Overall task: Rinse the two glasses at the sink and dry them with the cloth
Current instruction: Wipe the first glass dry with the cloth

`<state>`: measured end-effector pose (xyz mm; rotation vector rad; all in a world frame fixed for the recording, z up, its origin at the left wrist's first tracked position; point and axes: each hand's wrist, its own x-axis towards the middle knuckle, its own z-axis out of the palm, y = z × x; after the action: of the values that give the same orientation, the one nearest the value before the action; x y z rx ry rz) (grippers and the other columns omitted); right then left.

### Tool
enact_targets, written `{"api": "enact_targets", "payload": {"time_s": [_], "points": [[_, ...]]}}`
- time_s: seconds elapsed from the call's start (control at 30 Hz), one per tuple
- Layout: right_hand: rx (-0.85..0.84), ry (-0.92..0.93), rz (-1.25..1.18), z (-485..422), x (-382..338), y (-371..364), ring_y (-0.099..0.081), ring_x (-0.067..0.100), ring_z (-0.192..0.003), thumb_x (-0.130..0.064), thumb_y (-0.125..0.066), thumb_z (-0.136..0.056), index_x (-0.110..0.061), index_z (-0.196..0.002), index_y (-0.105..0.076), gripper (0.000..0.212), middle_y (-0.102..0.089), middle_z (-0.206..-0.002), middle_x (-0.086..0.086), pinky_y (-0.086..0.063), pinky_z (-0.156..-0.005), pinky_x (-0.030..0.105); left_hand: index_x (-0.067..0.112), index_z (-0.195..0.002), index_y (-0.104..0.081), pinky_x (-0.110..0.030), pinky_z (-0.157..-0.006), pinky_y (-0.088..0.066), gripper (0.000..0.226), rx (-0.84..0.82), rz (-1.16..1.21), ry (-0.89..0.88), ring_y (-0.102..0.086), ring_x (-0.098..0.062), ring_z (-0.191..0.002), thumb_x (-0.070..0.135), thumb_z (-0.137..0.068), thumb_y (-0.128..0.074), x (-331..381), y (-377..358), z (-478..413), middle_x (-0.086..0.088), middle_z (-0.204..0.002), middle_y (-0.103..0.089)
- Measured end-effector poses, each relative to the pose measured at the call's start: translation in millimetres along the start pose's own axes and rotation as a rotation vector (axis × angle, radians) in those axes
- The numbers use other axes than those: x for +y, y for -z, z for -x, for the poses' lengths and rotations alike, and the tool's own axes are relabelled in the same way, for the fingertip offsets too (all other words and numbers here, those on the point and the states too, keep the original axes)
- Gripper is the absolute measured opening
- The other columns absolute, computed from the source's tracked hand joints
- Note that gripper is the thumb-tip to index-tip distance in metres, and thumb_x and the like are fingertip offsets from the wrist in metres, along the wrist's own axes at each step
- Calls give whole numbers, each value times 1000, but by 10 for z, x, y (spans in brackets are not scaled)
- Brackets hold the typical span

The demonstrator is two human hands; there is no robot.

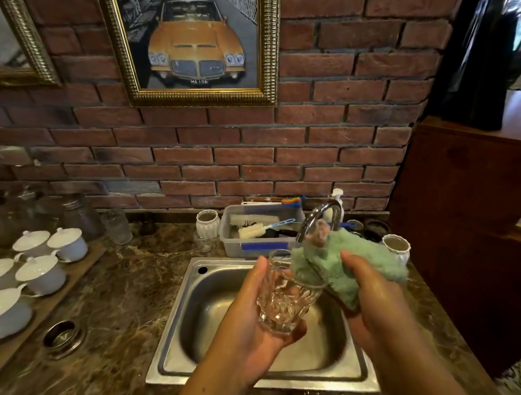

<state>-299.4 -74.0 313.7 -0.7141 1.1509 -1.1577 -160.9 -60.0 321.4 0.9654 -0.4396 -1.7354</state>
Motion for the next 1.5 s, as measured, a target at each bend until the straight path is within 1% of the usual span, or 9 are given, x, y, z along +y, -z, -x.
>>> {"api": "enact_targets", "payload": {"time_s": [0.13, 0.3, 0.47, 0.67, 0.8, 1.03, 1.1, 1.3, 1.5], "points": [[-6, 135, 369, -253, -457, 177, -70, 23, -95, -18, -56, -97, -18, -106, -63, 12, -74, -102, 6, -55, -88, 40, 1, -117, -68, -38, -65, -48, 61, 26, 81, 67, -59, -37, -90, 48, -79, -63, -91, 181, 57, -26, -101, -73], [-22, 243, 690, -385, -439, 215, -63, 15, -96, -15, -56, -98, -34, -89, -56, 20, -66, -100, -4, -53, -84, 34, 2, -122, -69, -39, -64, -50, 58, 23, 100, 109, -56, -38, -100, 42, -80, -66, -187, 351, 40, -28, -112, -69], [-92, 548, 1113, -311, -270, 107, -64, 0, -93, -17, -57, -95, -36, -108, -60, 23, -66, -96, -16, -55, -79, 21, 5, -114, -73, -31, -52, -49, 54, 113, 142, 119, -64, -35, -93, 44, -77, -72, -254, 309, 47, -24, -109, -75], [-347, 712, 1023, -93, 45, -16, -56, -6, -119, -17, -57, -93, -42, -128, -60, 43, -62, -127, -26, -50, -103, 28, 1, -115, -72, -37, -72, -54, 53, 277, 253, 121, -69, -39, -106, 45, -85, -70, -280, 293, -50, -24, -106, -76], [-356, 579, 974, -60, 226, 72, -56, -5, -121, -13, -62, -93, -56, -130, -50, 59, -62, -120, -32, -45, -103, 16, 5, -111, -73, -33, -61, -55, 42, 334, 228, 109, -71, -34, -95, 41, -89, -70, -294, 316, -54, -20, -95, -78], [-501, 312, 672, -65, 205, 96, -68, -2, -98, -20, -62, -90, -32, -96, -75, 18, -75, -102, -21, -55, -88, 20, 8, -109, -66, -31, -52, -50, 46, 285, -52, -84, -69, -24, -76, 44, -81, -70, -400, 419, -103, -14, -89, -77], [-591, 277, 603, -93, 179, 142, -70, 11, -103, -21, -70, -87, -26, -104, -75, 19, -76, -106, -5, -55, -93, 29, 7, -109, -65, -30, -49, -48, 52, 246, -134, -146, -66, -21, -68, 47, -77, -70, -402, 408, -88, -15, -87, -75], [-412, 781, 1097, -168, 177, 203, -54, -4, -111, -58, -67, -81, -30, -120, -64, 48, -51, -119, -27, -47, -88, 10, 7, -111, -64, -31, -54, -50, 50, 163, -71, -156, -65, -21, -64, 45, -79, -67, -377, 364, -110, -17, -89, -72], [-474, 500, 1084, -132, 169, 202, -56, -19, -102, -71, -59, -72, -60, -102, -58, 33, -63, -102, -30, -46, -83, 4, 8, -109, -64, -30, -52, -50, 50, 176, -110, -197, -68, -22, -67, 47, -77, -68, -416, 413, -139, -18, -91, -74]]}}
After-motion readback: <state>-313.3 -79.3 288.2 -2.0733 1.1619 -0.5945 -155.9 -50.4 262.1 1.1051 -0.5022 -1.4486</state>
